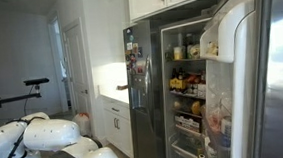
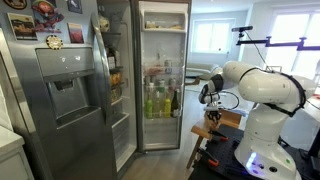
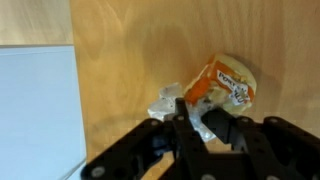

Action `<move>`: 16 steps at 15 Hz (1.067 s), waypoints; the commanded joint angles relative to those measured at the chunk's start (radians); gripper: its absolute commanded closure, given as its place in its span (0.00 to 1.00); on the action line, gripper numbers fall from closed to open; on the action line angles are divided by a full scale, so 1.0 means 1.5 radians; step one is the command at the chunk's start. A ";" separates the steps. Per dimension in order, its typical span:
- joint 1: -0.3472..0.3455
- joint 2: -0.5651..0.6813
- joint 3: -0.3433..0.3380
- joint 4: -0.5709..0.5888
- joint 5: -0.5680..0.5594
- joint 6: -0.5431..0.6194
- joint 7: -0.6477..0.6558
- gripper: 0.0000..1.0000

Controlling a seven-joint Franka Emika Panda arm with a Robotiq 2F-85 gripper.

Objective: Put the plastic pack in the top right component in the refrigerator and close the component door

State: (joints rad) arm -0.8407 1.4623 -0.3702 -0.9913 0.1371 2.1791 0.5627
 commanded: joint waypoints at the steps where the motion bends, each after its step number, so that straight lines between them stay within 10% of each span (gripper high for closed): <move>1: -0.007 0.006 0.013 0.017 -0.006 -0.007 0.004 1.00; 16: -0.024 -0.055 0.034 -0.081 0.022 0.108 -0.084 0.98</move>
State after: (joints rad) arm -0.8600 1.4519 -0.3498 -1.0085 0.1490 2.2706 0.5045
